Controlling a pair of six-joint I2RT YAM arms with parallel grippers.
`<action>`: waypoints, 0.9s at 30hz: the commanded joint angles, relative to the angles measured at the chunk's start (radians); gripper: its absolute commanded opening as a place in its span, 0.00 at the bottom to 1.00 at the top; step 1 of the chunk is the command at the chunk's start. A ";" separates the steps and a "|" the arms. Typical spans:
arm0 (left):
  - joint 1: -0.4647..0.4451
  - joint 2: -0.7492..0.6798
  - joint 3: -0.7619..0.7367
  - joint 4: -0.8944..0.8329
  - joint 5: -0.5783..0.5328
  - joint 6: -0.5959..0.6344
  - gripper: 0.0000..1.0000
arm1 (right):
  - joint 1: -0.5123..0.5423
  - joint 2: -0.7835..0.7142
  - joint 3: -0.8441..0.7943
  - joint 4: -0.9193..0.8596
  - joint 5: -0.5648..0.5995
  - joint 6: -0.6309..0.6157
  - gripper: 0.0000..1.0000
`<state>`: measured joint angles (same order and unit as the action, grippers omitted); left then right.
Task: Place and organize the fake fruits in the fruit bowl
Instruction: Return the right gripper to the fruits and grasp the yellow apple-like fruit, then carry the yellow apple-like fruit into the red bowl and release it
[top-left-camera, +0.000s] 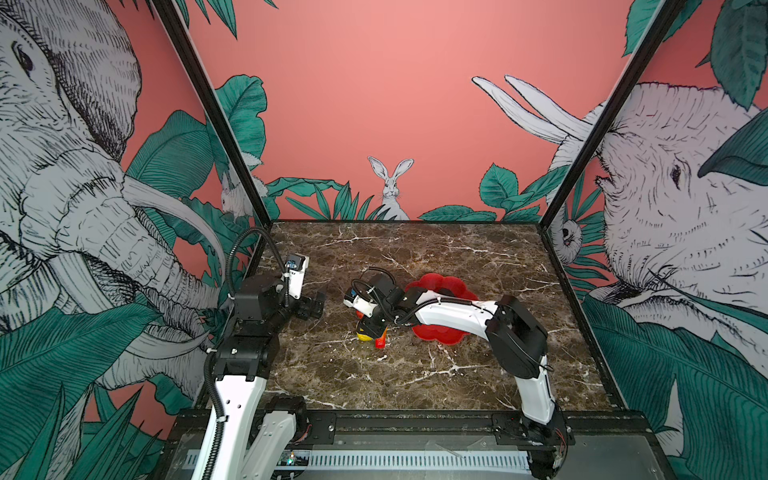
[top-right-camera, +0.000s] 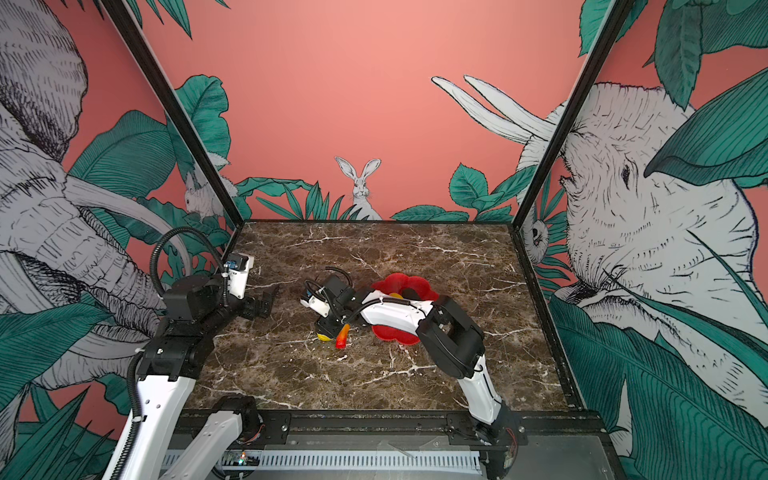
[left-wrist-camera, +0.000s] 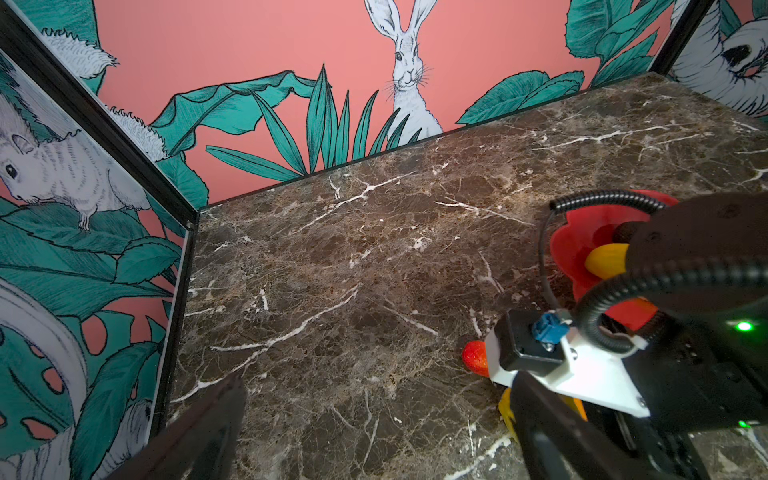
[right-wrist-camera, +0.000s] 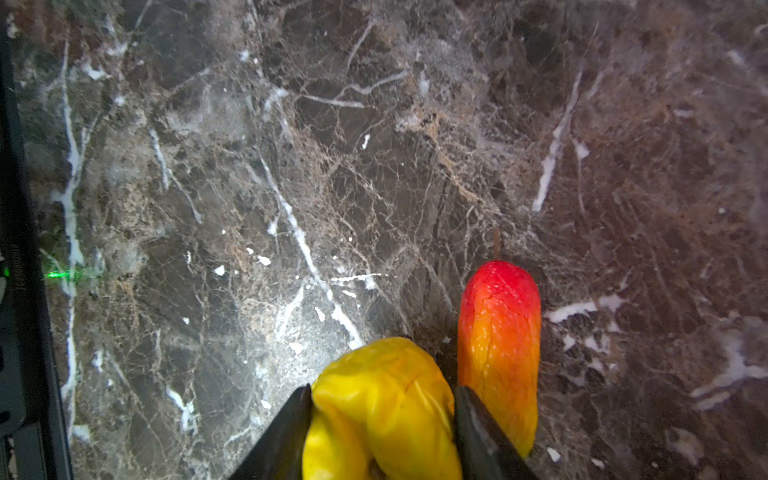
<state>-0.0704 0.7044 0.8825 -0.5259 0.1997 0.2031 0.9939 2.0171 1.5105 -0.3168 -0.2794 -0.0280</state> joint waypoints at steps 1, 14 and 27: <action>0.004 -0.011 -0.010 -0.009 0.009 0.016 1.00 | -0.011 -0.103 0.033 0.000 -0.020 -0.029 0.42; 0.004 -0.013 -0.009 -0.008 0.009 0.016 1.00 | -0.242 -0.409 -0.265 -0.033 0.104 -0.031 0.41; 0.004 -0.006 -0.009 -0.008 0.015 0.015 1.00 | -0.323 -0.347 -0.400 0.055 0.129 -0.030 0.40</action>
<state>-0.0704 0.7029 0.8825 -0.5259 0.2020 0.2031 0.6743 1.6318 1.1080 -0.3149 -0.1535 -0.0547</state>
